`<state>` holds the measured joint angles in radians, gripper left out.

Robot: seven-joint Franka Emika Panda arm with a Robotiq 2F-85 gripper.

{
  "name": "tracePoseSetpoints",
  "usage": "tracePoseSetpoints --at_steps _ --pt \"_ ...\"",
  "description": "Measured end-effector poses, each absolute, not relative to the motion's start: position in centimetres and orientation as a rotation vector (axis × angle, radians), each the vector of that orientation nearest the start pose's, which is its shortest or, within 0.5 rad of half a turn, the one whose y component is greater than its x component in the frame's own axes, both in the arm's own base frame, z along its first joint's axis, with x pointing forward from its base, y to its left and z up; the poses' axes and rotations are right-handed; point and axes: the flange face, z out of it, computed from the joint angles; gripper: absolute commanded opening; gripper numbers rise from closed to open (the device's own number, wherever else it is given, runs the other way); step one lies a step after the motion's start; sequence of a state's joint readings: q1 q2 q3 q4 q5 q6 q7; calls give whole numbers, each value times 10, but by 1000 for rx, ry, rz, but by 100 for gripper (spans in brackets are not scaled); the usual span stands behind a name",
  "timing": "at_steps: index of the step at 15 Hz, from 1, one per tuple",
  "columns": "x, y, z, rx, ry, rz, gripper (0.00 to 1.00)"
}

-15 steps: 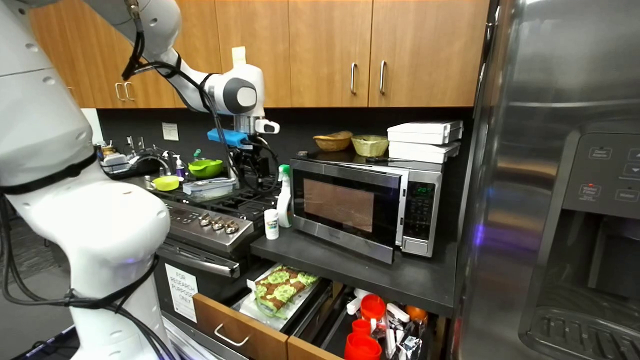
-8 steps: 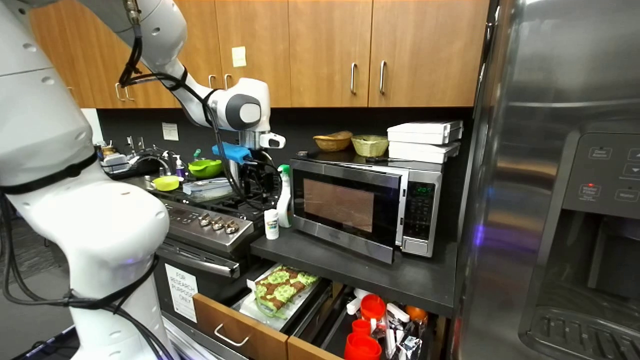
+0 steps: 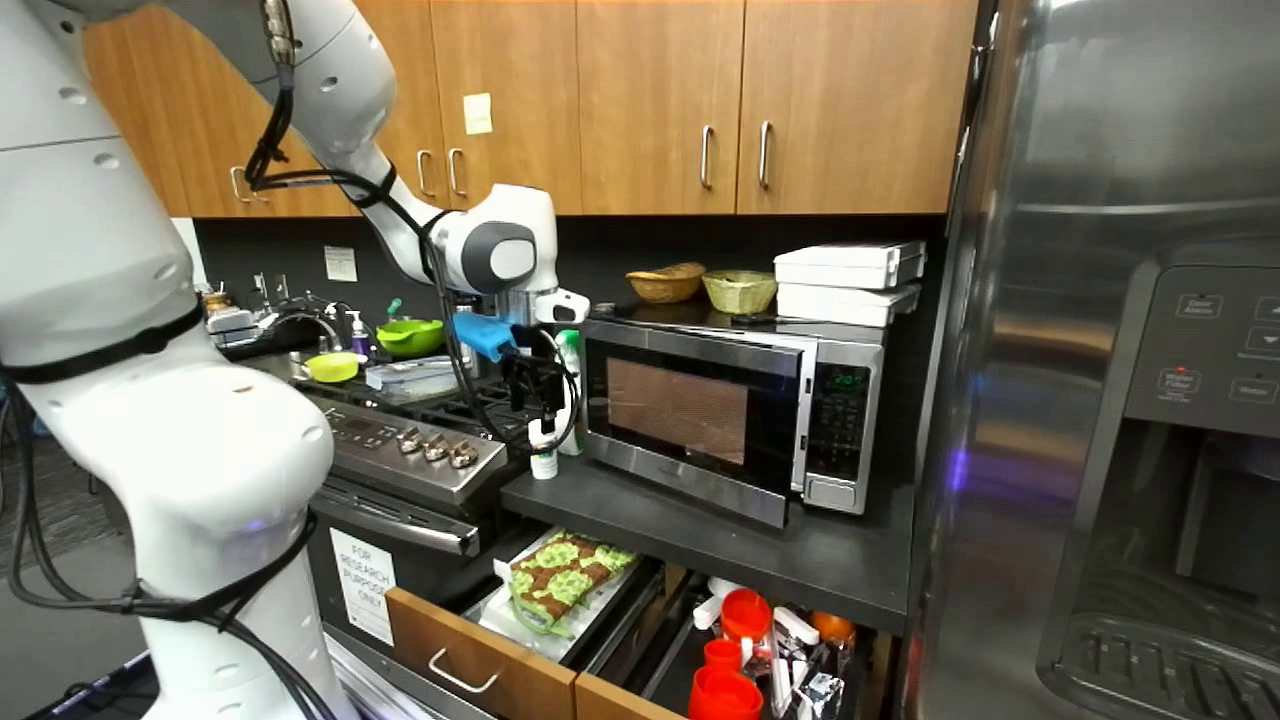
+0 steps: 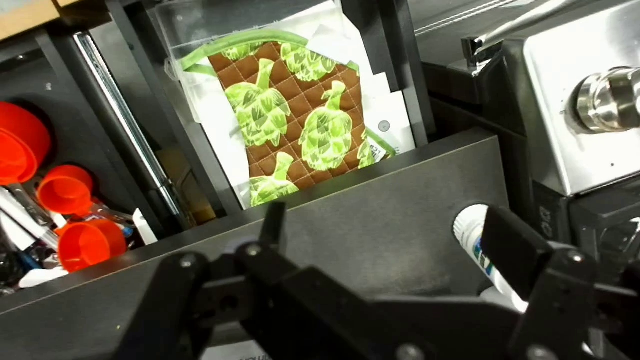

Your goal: Move the oven mite to the right side of the drawer

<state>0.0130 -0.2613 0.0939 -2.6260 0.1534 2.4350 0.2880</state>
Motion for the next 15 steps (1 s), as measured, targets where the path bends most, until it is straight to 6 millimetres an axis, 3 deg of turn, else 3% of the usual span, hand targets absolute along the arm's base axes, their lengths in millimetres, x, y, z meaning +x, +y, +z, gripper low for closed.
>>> tracePoseSetpoints --at_steps 9,15 --pt "407 34 288 -3010 602 31 100" --pt "430 33 284 -2986 687 34 100"
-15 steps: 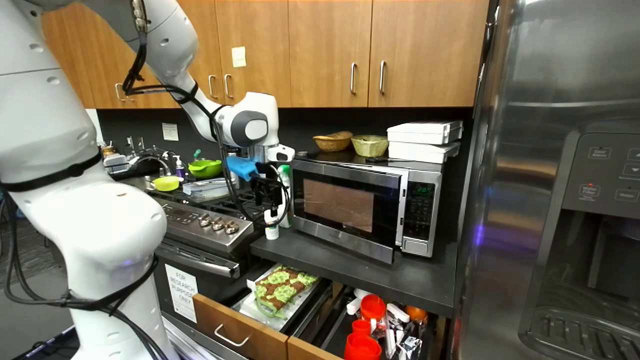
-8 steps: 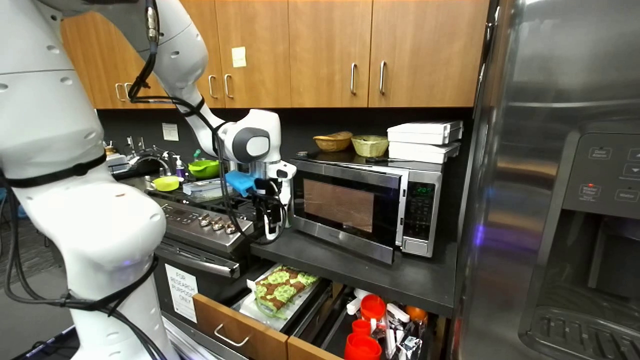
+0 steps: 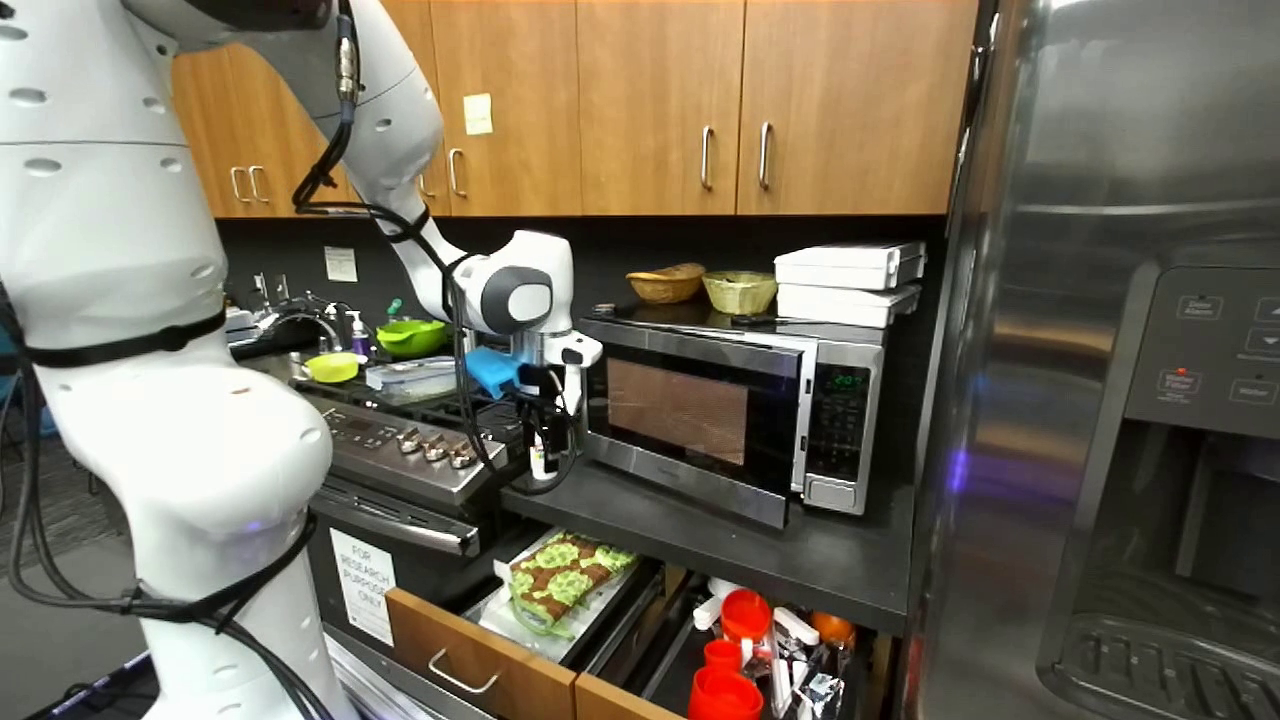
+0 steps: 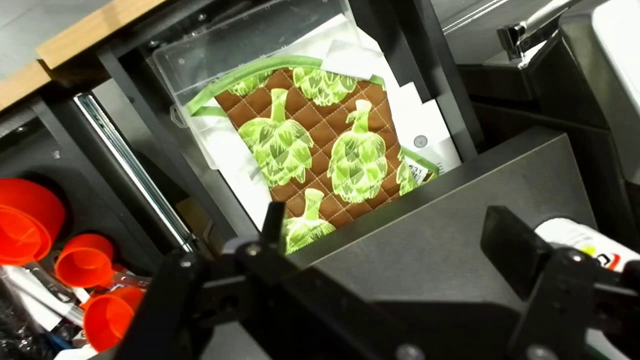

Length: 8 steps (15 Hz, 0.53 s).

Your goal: Move the oven mite to the right side of the drawer

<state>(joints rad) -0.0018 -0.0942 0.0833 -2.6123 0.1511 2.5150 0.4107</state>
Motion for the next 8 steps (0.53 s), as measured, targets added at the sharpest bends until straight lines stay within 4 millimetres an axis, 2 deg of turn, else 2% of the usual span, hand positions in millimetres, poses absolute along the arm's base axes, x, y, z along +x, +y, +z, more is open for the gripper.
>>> tracePoseSetpoints --at_steps 4,8 --pt "449 28 287 -2962 753 21 100" --pt "460 25 287 -2950 787 38 100"
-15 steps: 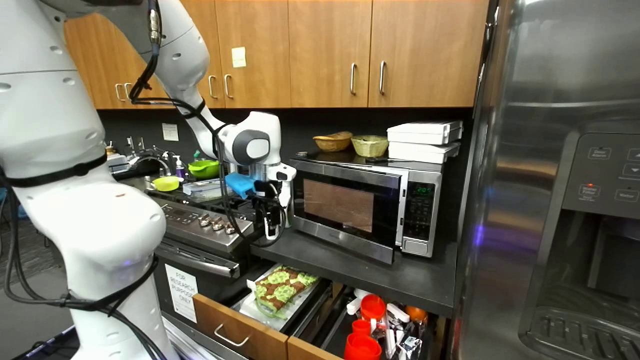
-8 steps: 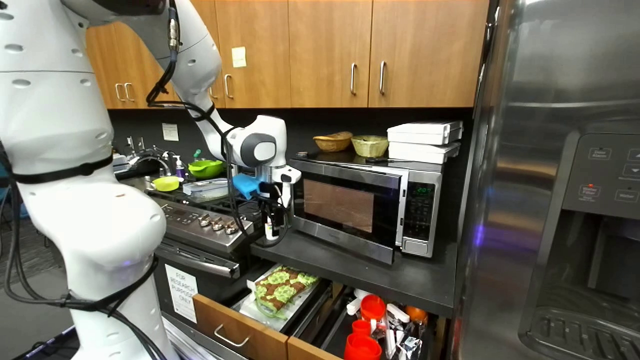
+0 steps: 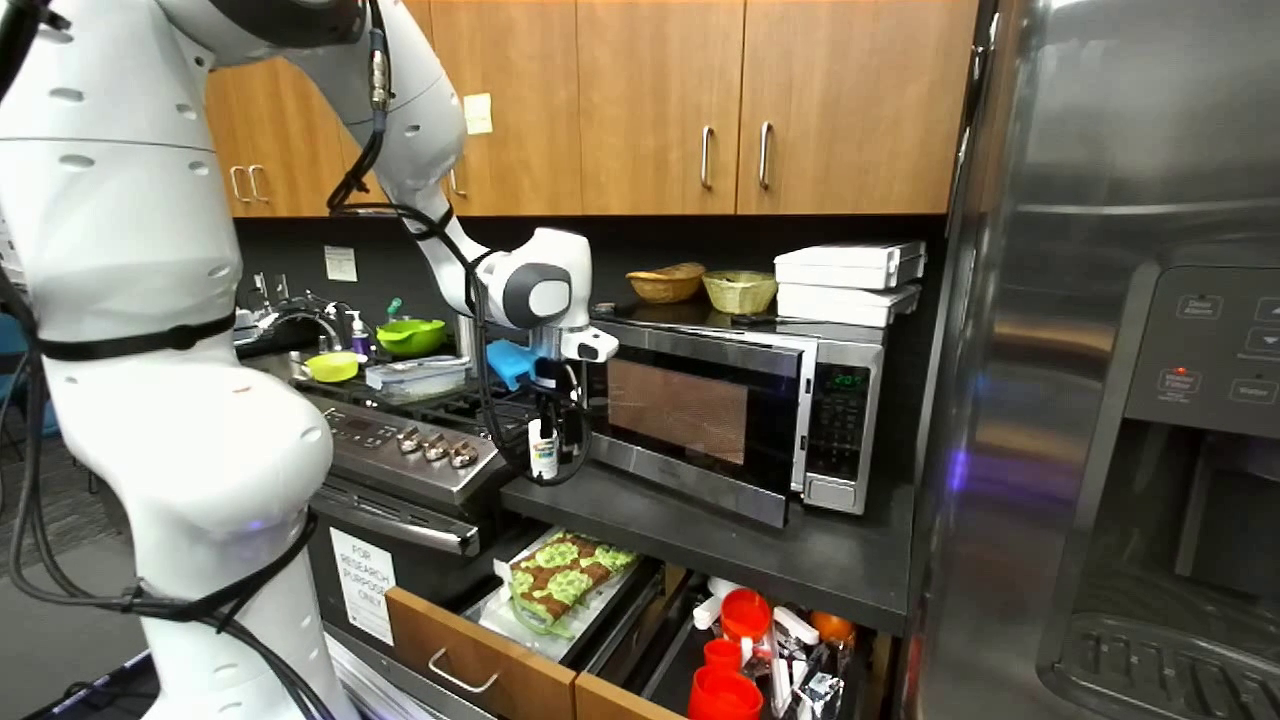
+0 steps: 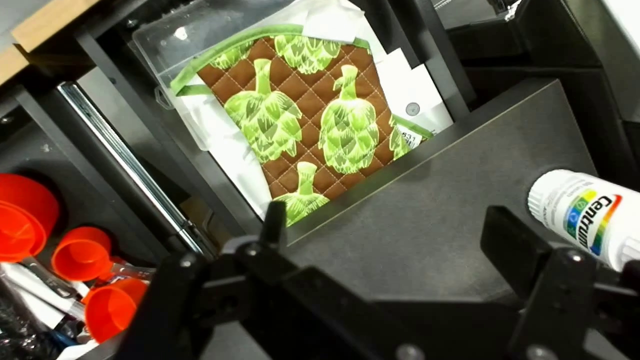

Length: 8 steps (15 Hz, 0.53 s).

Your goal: Move the oven mite to the right side of the drawer

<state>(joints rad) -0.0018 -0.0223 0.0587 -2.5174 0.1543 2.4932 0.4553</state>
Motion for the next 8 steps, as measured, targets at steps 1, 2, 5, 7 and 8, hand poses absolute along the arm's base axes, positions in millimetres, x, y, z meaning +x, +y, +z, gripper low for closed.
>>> tracePoseSetpoints --at_steps 1,2,5,7,8 --pt "461 26 287 -2946 795 49 100" --pt "462 26 287 -2943 801 62 100" --pt "467 30 290 -2928 812 102 100" --pt "454 35 280 -2887 847 132 100" --pt "445 36 272 -2885 855 143 100"
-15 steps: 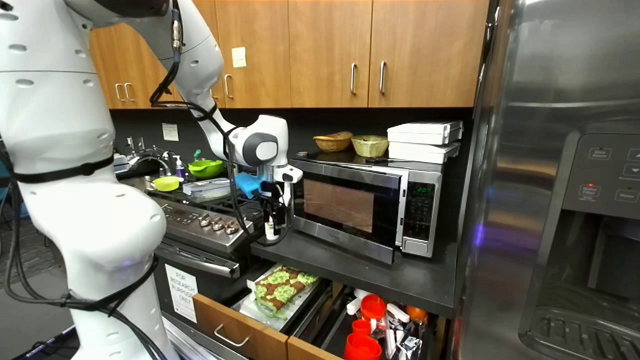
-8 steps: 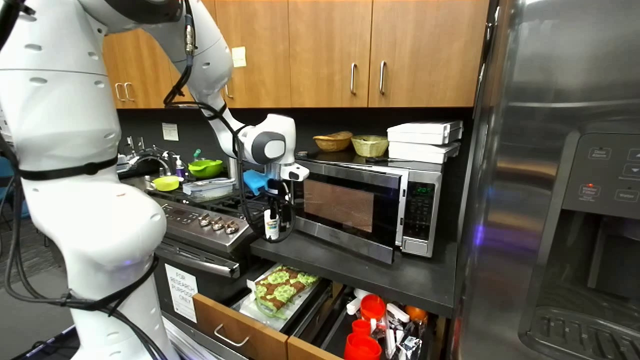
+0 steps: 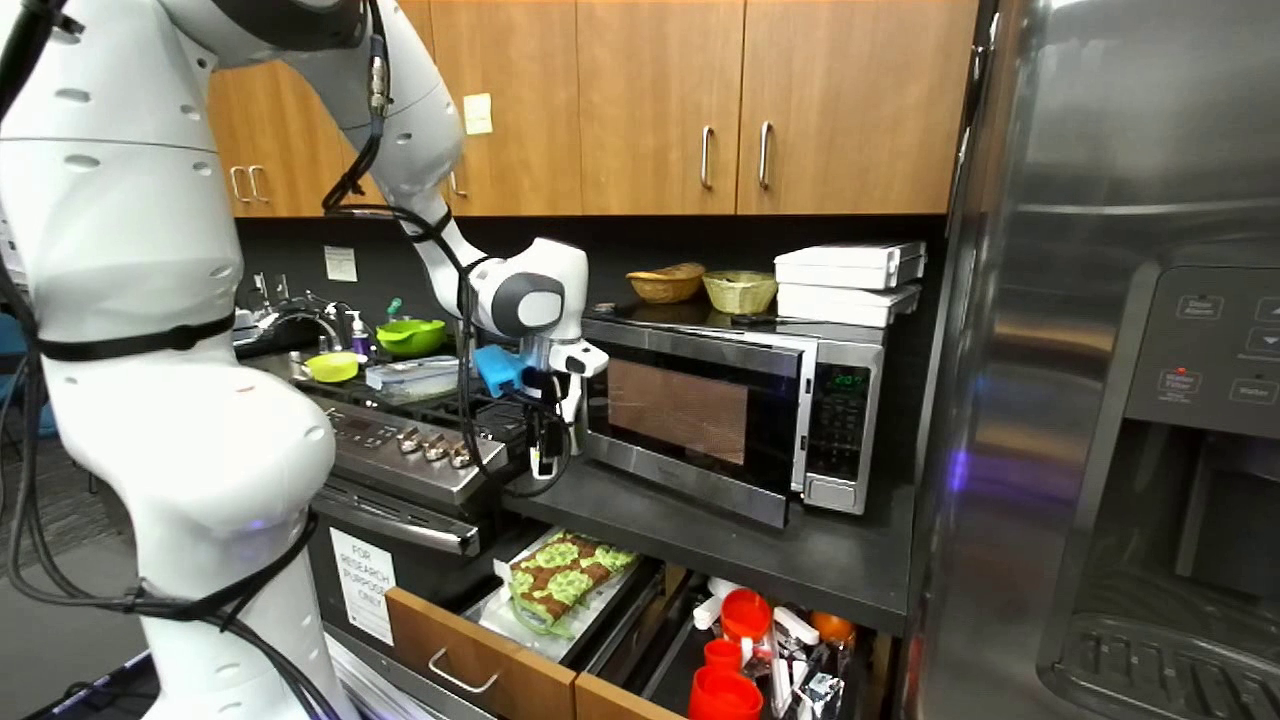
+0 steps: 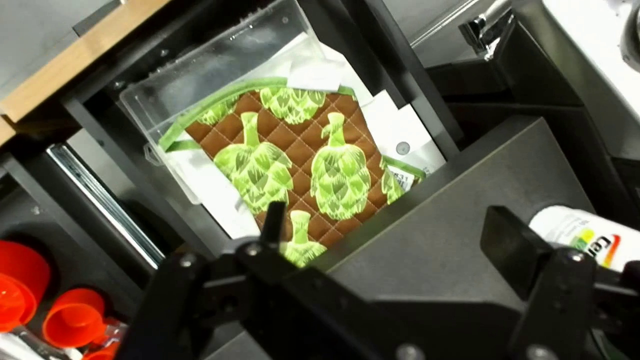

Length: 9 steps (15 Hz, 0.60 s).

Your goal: Move the oven mite to the right side of the drawer

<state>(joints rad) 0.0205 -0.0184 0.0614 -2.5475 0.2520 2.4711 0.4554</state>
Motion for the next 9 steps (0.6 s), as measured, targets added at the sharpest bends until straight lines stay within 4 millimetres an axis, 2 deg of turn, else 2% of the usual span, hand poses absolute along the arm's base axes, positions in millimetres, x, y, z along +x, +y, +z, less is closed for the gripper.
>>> tracePoseSetpoints --at_steps 2,9 --pt "434 37 265 -2887 859 153 100" --pt "434 36 268 -2886 859 141 100"
